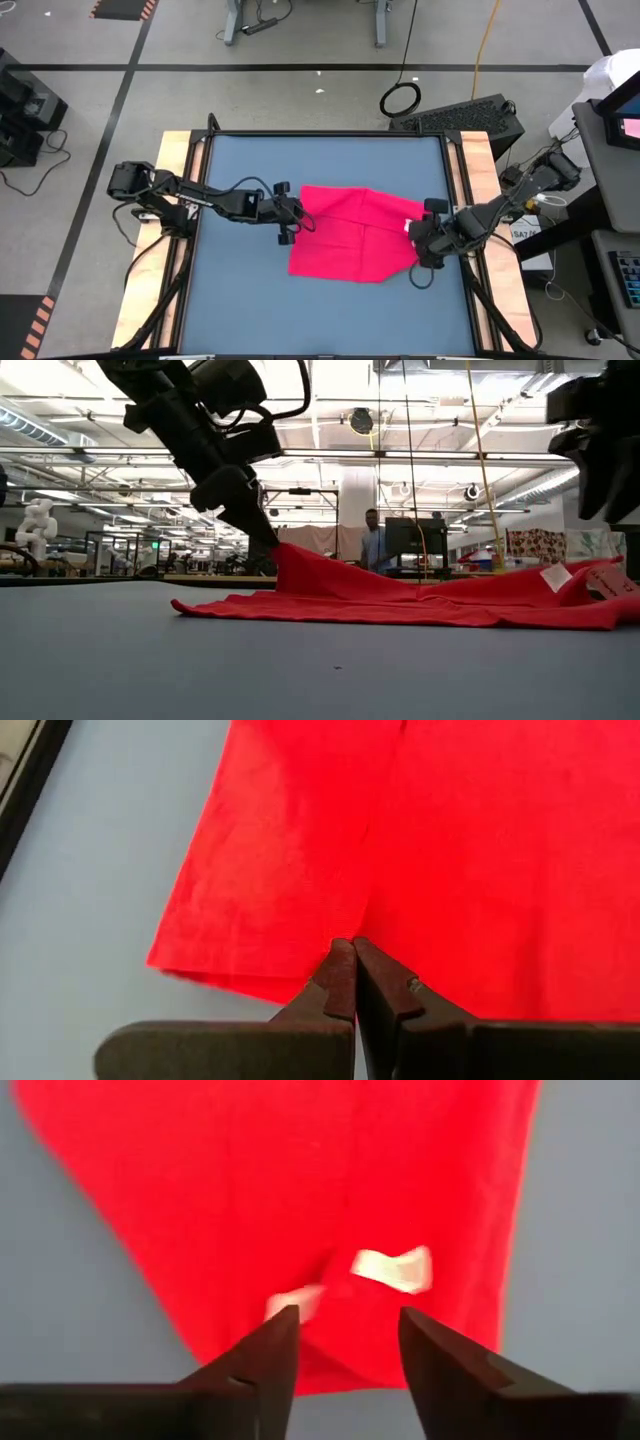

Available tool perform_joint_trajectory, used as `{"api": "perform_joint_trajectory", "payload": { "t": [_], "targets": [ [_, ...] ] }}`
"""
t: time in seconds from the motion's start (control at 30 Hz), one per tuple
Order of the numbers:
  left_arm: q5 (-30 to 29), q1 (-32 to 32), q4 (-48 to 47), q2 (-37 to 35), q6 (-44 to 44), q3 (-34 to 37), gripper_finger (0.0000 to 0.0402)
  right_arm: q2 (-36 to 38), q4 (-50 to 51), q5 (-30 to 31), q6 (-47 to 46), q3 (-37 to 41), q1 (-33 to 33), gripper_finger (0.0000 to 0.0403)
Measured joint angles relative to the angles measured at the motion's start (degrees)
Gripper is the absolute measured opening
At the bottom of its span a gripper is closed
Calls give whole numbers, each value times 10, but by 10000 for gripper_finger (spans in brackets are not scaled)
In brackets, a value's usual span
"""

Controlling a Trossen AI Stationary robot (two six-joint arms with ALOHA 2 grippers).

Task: Roll towel
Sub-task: Fold the red towel

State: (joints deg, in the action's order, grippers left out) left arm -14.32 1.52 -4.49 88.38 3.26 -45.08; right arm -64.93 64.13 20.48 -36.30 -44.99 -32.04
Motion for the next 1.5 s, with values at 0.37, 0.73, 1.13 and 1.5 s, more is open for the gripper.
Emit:
{"api": "perform_joint_trajectory", "payload": {
  "t": [0.37, 0.73, 1.13, 1.5],
  "targets": [
    [8, 0, 29, 0, 0, 0, 0, -108, 0, 78, -38, 0, -147, 190],
    [8, 0, 28, 0, 0, 0, 0, -218, 28, 125, -145, 38, -178, 167],
    [-3, -7, 4, 0, 1, 0, 0, -217, 65, 34, -294, -17, -210, 132],
    [-7, -14, 5, 0, 0, 0, 0, -219, -149, 82, -252, 27, -230, 88]
  ]
}}
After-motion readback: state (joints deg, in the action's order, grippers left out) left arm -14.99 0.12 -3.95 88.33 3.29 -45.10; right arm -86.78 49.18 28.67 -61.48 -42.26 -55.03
